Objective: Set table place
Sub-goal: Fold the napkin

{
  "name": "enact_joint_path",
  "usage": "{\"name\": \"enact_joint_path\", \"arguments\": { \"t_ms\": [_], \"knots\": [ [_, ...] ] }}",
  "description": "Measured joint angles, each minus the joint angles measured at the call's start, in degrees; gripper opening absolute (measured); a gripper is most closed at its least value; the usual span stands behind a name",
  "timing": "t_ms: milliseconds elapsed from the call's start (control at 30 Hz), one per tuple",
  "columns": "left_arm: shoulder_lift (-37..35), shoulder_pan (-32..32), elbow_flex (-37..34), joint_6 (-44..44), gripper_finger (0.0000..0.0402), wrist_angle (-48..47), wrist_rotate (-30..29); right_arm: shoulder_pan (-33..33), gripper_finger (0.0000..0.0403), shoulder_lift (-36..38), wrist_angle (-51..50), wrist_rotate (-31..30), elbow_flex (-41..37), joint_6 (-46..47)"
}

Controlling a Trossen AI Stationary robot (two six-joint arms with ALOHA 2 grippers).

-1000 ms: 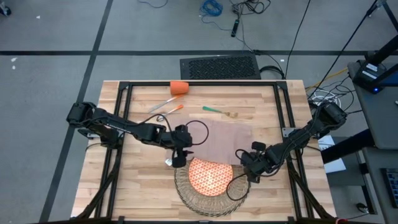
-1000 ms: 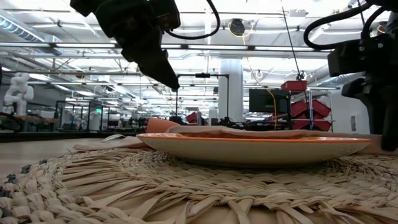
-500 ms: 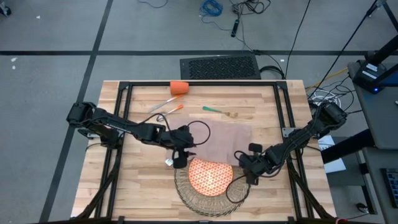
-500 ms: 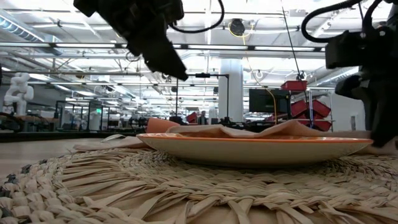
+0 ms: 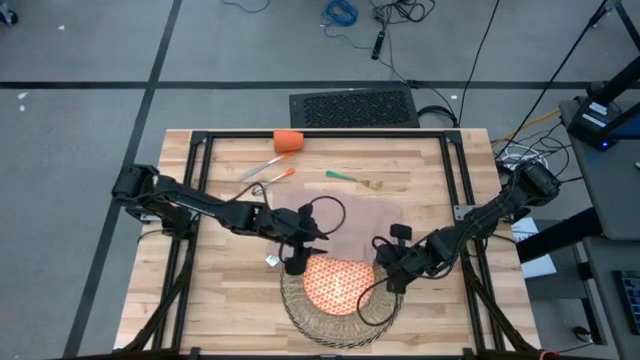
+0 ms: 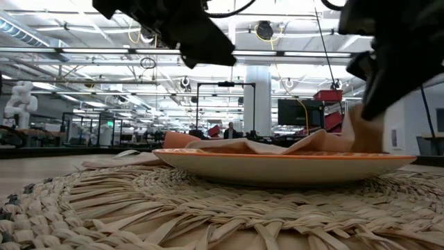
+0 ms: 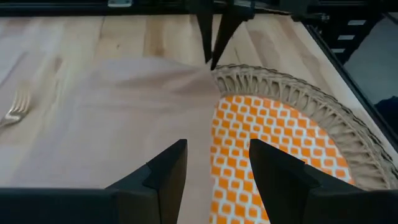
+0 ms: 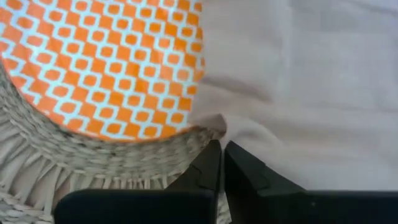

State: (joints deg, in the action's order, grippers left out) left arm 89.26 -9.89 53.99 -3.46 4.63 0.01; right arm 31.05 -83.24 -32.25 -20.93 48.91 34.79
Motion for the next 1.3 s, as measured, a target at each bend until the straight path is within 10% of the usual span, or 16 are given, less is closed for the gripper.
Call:
{"name": "enact_joint_path", "arguments": {
  "t_ms": [800, 1300],
  "knots": [
    [20.3, -0.2, 18.6, -2.4, 0.016, 5.2, -4.9, -6.2, 0.0, 0.0, -9.5, 0.3, 11.9, -9.7],
    [22.0, -3.0, 19.8, -6.5, 0.016, 9.4, -23.6, -10.3, 0.0, 0.0, -13.2, 1.7, 12.5, -10.6]
  ]
}}
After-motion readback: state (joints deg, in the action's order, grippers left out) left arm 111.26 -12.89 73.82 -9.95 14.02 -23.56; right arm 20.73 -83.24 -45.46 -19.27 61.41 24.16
